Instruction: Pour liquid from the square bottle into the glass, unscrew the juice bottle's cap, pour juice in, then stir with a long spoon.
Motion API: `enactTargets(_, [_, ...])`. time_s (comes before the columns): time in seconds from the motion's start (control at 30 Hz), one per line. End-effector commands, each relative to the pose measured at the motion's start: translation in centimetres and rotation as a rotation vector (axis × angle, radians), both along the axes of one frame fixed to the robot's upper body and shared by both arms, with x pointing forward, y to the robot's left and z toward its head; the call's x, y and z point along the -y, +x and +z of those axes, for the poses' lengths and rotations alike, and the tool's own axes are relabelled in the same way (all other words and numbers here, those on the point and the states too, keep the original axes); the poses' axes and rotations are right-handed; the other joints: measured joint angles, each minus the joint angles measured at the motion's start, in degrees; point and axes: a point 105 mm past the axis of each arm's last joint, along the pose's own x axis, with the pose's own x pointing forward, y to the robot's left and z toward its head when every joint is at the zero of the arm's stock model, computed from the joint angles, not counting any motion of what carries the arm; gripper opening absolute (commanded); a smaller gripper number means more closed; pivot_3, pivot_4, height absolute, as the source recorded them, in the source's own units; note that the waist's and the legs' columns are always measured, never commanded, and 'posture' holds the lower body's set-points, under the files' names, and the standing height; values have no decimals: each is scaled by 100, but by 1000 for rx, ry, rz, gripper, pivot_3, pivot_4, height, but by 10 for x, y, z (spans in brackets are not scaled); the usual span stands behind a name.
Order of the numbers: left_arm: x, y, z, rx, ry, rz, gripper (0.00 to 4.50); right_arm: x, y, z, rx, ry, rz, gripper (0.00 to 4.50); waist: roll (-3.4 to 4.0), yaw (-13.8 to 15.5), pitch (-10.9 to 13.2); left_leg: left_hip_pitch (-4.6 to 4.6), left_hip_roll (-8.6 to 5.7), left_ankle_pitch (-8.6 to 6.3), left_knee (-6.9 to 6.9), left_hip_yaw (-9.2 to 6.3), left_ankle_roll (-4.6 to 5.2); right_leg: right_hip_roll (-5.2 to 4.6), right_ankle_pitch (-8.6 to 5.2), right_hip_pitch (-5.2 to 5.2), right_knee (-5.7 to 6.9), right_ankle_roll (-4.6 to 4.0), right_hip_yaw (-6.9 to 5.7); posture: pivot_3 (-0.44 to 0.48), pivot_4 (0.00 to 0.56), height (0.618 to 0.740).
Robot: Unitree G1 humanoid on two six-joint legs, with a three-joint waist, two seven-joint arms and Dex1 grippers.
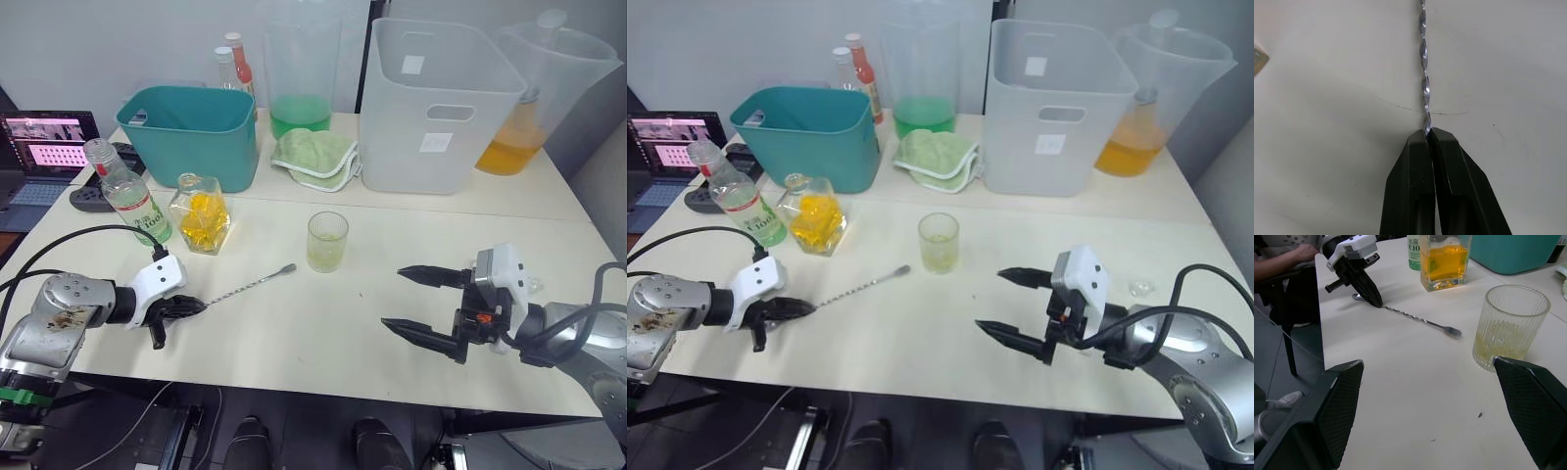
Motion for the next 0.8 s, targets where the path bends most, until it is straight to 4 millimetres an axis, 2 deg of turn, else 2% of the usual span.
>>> enactTargets(0.03, [-12, -2, 2, -6, -92, 85, 15, -2, 5, 9, 12, 10, 33, 4500, 0, -33, 0, 0, 0, 0, 0, 0, 0, 0, 0, 0, 0, 0, 0, 0, 150, 732])
enactTargets(0.23, [-5, 1, 36, 102, -257, 92, 15, -1, 14, 14, -8, 39, 45, 4500, -15, 14, 10, -14, 0, 1, 1, 0, 1, 0, 3, -20, 11, -3, 0, 0, 150, 732])
enactTargets(0.33, [8, -8, 75, 118, -489, 80, 15, -5, 3, 25, -60, 119, 134, 4500, -29, 44, 20, -27, 0, 1, 1, 0, 0, 0, 28, -25, 11, 15, -2, 0, 150, 732])
enactTargets(0.43, [19, -15, 103, 164, -621, 43, 15, -5, 6, 32, -47, 156, 130, 4500, -31, 34, 21, -27, 0, 0, 1, 0, 1, 0, 31, -25, 11, 19, -2, 0, 150, 732])
enactTargets(0.5, [25, -18, 115, 186, -670, 19, 15, -5, 7, 36, -43, 173, 127, 4500, -32, 28, 21, -23, 0, 0, 2, -1, 1, 0, 29, -24, 11, 22, -2, 0, 150, 732])
enactTargets(0.57, [39, -16, 122, 208, -696, 1, 15, -9, 12, 42, -49, 220, 107, 4500, -32, 14, 21, -20, 0, 0, 2, -1, 1, 0, 29, -23, 11, 23, -2, 0, 150, 732])
enactTargets(0.63, [61, -13, 130, 219, -737, -38, 15, -18, 24, 48, -43, 267, 60, 4500, -33, 6, 22, -16, 0, 1, 4, -1, 1, 0, 29, -18, 11, 23, -2, 0, 150, 732])
enactTargets(0.8, [106, -4, 135, 286, -741, -85, 15, -38, 56, 59, -59, 414, -98, 4500, -35, 1, 21, -18, 0, 1, 12, -1, 0, 0, 36, -14, 13, 18, -2, 0, 150, 732])
